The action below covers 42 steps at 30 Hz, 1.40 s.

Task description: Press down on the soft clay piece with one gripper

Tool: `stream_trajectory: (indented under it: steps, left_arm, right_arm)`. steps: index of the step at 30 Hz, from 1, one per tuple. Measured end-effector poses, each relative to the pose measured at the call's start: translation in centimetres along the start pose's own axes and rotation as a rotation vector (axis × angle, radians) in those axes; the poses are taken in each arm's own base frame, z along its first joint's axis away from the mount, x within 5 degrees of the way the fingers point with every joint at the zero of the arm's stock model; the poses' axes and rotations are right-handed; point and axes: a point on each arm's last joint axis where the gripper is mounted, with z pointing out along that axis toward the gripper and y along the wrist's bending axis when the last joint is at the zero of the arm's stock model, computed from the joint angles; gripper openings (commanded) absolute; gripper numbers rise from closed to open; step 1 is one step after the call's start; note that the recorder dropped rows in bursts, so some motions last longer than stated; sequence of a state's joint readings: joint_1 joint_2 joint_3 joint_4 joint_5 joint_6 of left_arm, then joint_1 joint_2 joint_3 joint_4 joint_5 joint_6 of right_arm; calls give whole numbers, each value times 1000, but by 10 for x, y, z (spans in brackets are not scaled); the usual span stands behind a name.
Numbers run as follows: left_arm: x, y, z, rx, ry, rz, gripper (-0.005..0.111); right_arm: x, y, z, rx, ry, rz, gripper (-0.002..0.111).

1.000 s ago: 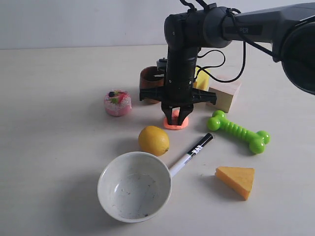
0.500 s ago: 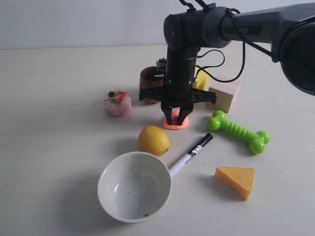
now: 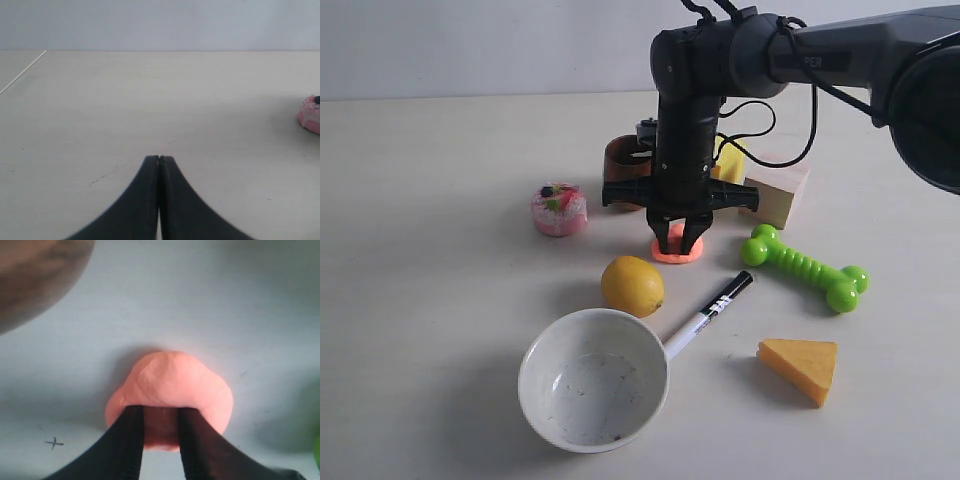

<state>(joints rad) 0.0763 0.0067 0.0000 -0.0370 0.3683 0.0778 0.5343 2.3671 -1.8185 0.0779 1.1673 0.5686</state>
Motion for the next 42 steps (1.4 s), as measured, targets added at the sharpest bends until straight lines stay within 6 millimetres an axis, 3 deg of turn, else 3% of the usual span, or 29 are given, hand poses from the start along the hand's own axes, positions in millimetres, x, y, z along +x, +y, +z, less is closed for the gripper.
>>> stream_trajectory:
  steps: [30,38,42]
  left_arm:
    - [0,0,0,0,0,0,0]
    - [0,0,0,0,0,0,0]
    - [0,0,0,0,0,0,0]
  right_arm:
    - [-1,0,-14,-15,-56,-16,28]
    - [-1,0,-14,-15,-56,-18,17]
    - [-1,0,-14,-15,-56,-25,6]
